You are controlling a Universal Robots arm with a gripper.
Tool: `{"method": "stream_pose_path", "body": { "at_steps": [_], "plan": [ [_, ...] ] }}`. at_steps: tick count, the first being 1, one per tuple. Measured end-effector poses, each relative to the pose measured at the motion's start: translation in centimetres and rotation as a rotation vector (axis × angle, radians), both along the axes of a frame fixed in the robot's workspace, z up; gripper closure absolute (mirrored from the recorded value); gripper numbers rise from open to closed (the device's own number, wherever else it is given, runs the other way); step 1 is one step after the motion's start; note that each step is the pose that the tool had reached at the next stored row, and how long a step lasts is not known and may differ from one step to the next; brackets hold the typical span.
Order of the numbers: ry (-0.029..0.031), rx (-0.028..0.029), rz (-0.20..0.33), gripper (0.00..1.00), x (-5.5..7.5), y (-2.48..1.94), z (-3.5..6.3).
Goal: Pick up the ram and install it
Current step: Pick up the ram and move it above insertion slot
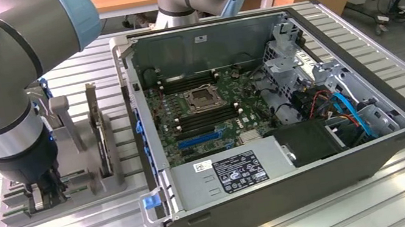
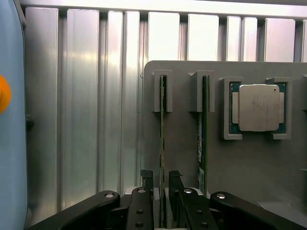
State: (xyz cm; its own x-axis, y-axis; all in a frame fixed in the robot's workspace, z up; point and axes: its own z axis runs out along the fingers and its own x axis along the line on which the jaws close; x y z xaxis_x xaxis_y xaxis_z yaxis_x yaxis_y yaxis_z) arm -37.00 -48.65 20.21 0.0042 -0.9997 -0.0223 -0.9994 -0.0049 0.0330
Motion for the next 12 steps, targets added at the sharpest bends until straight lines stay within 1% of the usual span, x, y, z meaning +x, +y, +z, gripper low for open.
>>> {"method": "stream_pose_path", "body": {
  "at_steps": [12],
  "plan": [
    [-0.0002,0.0001,0.000,0.73,0.13,0.05,-0.04]
  ]
}}
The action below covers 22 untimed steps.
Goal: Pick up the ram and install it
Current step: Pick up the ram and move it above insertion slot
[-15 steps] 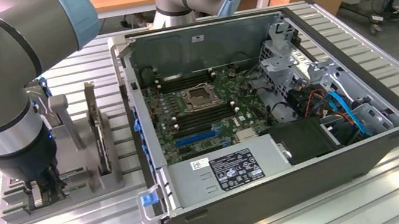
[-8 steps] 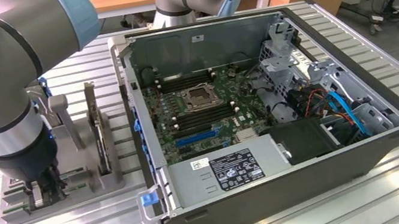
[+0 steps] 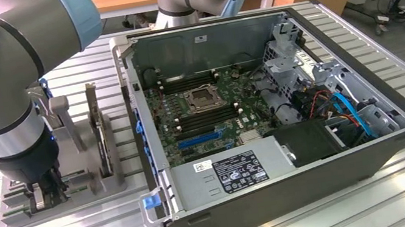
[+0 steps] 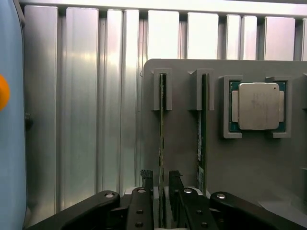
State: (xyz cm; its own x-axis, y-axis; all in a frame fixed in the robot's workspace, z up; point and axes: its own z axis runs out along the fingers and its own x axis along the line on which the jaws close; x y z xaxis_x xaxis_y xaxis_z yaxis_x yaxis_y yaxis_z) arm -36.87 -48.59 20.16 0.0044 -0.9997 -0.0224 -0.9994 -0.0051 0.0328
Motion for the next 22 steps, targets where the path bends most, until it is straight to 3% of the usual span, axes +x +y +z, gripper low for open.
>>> {"method": "stream_pose_path", "body": {
  "at_steps": [11,13,14,22],
  "plan": [
    [0.0001,0.0000,0.000,0.73,-0.01,0.01,0.00],
    [0.0001,0.0000,0.000,0.74,-0.01,0.01,0.00],
    [0.0001,-0.0001,0.000,0.81,-0.01,0.00,0.00],
    [0.0001,-0.0001,0.000,0.81,-0.01,0.01,0.00]
  ]
}}
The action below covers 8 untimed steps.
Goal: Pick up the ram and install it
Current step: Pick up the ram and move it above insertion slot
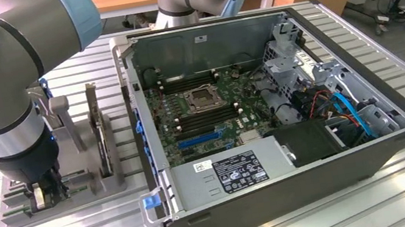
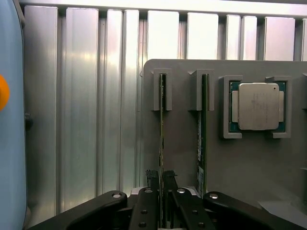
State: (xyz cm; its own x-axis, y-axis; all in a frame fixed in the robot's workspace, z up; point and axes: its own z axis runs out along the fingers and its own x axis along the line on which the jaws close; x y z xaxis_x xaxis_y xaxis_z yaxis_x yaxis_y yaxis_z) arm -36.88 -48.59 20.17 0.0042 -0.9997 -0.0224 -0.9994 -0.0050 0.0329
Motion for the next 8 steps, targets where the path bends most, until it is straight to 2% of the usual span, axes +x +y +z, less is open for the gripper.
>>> {"method": "stream_pose_path", "body": {
  "at_steps": [8],
  "plan": [
    [0.0000,0.0000,0.000,0.81,0.00,0.00,0.00]
  ]
}}
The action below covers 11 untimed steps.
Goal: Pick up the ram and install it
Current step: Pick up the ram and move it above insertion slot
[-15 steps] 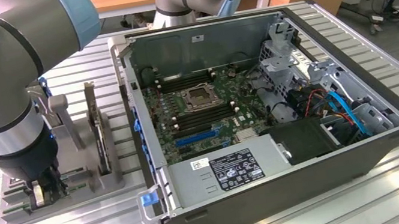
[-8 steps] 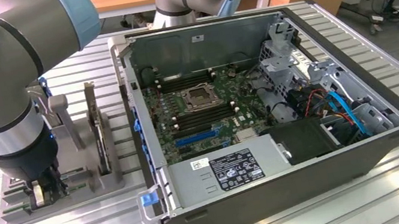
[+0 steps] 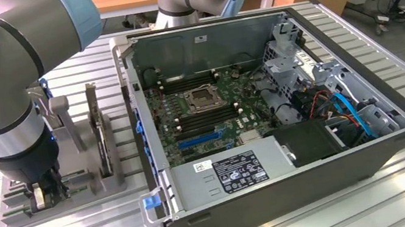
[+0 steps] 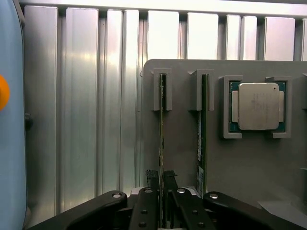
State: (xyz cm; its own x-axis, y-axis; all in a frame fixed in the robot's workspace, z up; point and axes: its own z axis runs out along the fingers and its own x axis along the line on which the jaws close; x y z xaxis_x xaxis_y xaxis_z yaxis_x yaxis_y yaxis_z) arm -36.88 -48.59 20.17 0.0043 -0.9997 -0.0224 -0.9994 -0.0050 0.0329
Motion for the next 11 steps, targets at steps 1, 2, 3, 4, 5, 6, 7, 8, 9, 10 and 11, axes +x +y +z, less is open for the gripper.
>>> {"method": "stream_pose_path", "body": {
  "at_steps": [1,2,3,4,5,6,7,8,9,10,11],
  "plan": [
    [0.0000,0.0000,0.000,0.81,0.00,0.00,0.00],
    [0.0000,0.0000,0.000,0.81,0.00,0.00,0.00],
    [0.0000,0.0002,0.000,0.82,0.00,0.00,0.00],
    [0.0000,0.0001,0.000,0.89,-0.01,0.00,0.00],
    [0.0000,0.0000,0.000,0.89,0.00,0.00,0.00],
    [0.0000,0.0000,0.000,0.89,0.00,0.00,0.00],
    [0.0001,0.0000,0.000,0.89,0.00,0.00,0.00],
    [0.0000,0.0000,0.000,0.89,0.00,0.00,0.00],
    [0.0000,0.0000,0.000,0.89,0.00,0.00,0.00],
    [0.0000,0.0000,0.000,0.89,0.00,0.00,0.00],
    [0.0001,0.0000,0.000,0.89,0.00,0.00,0.00]
  ]
}}
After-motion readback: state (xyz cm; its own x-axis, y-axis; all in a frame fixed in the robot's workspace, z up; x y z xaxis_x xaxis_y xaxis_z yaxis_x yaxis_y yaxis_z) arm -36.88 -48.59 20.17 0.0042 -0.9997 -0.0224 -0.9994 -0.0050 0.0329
